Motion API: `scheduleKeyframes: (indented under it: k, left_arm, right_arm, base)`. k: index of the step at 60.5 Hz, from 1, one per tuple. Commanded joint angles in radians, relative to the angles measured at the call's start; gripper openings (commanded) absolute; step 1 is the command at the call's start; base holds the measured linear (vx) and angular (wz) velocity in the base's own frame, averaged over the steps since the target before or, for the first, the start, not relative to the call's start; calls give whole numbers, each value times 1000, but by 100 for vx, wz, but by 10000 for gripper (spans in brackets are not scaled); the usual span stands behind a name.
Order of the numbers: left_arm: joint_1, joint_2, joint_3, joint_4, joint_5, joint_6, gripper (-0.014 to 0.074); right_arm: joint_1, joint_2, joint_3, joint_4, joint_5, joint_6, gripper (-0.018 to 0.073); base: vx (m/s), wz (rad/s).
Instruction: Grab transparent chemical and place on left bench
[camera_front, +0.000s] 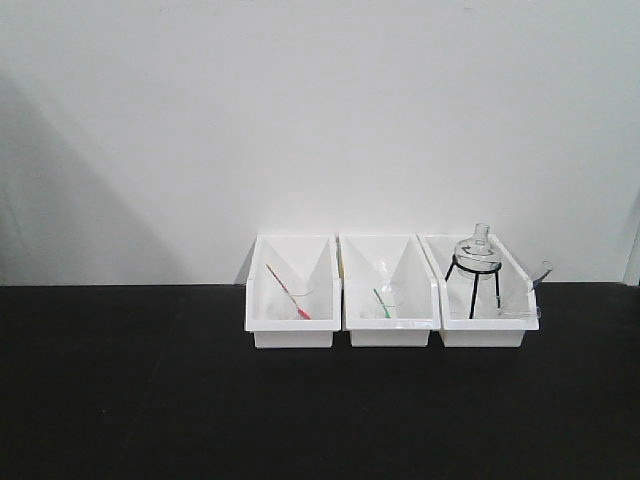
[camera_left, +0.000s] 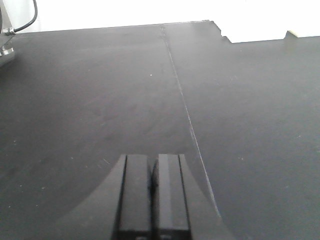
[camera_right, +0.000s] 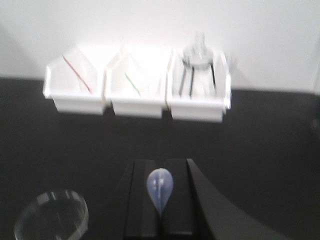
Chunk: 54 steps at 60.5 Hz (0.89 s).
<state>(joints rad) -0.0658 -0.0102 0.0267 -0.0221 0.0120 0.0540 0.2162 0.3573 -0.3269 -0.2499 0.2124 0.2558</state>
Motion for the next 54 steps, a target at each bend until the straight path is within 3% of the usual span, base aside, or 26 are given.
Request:
scheduleKeyframes:
  k: [1,8,14,27,32,42,54]
  left_arm:
    - [-2,-19,16,-1,-78,-8,-3]
    - [-2,-19,16,-1,-78,-8,-3]
    - [-2,-19,16,-1,-78,-8,-3]
    - [-2,-19,16,-1,-78,-8,-3]
    - [-2,-19,16,-1,-78,-8,-3]
    - [-2,-19,16,-1,-78,-8,-3]
    - [-2,-19,16,-1,-78,-8,-3]
  right_arm:
    - [1,56,-34,-4,-304,11,0]
    - [3,181,-34,-6,-502,19,0]
    - [3,334,-34,-68,-646,97,0]
    - [3,619,-34,-442,-966,373,0]
    - [3,703,-34,-501,-1012,403,0]
    - [2,824,-34,-503,-1024,397,14]
    - [2,910,-34,-505,-1034,328,159]
  base:
    - [0,0]
    - [0,0]
    - [0,0]
    - [0,0]
    - [0,0]
    - [0,0]
    - [0,0]
